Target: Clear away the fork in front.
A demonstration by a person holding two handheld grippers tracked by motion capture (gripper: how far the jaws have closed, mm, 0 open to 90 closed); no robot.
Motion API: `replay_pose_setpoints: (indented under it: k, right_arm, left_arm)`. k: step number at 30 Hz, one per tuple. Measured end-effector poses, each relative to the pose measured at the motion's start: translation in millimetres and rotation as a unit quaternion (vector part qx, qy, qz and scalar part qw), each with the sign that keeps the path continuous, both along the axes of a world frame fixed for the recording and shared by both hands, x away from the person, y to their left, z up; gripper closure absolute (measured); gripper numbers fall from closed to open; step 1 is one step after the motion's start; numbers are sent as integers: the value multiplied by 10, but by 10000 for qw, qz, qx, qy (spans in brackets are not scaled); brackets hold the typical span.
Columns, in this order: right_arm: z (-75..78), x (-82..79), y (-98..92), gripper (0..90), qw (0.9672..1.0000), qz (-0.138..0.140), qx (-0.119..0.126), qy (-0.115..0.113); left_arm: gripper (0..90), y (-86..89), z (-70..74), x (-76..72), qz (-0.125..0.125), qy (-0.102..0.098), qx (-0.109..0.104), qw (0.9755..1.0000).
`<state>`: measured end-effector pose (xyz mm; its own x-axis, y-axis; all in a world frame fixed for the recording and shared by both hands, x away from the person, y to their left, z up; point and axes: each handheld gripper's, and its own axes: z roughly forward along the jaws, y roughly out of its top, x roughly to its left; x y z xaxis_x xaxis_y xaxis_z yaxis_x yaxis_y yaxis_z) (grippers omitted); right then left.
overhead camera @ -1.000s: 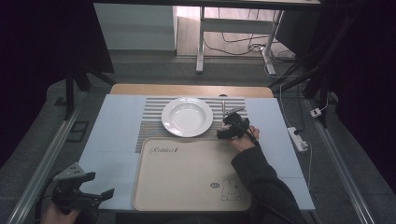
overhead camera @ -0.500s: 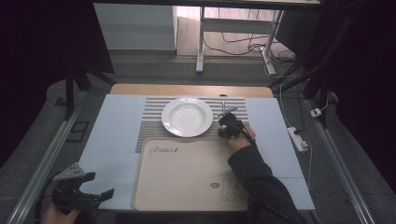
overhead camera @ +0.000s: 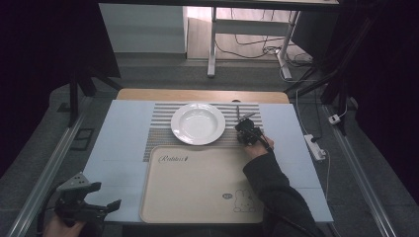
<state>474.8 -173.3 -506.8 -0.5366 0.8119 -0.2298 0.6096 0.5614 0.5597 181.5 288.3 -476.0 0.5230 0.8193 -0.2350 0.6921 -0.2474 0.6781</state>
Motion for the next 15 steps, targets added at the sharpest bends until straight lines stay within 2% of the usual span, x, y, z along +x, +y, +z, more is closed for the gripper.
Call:
replay_pose_setpoints:
  k: [1,5,9,15]
  right_arm:
    - [5,2,-7,869,10000,-24,-10,21]
    - [-3,21,-51,880,9996,-139,171,181]
    - [3,22,-55,887,9994,-174,215,206]
    - [48,18,-85,891,9981,-291,502,208]
  left_arm:
    - [0,0,0,0,-1,-1,0,10000]
    - [0,-1,1,-1,-6,-6,2,10000]
    - [0,0,1,-2,-5,-9,4,10000]
    - [3,-7,6,-11,-4,-52,38,10000]
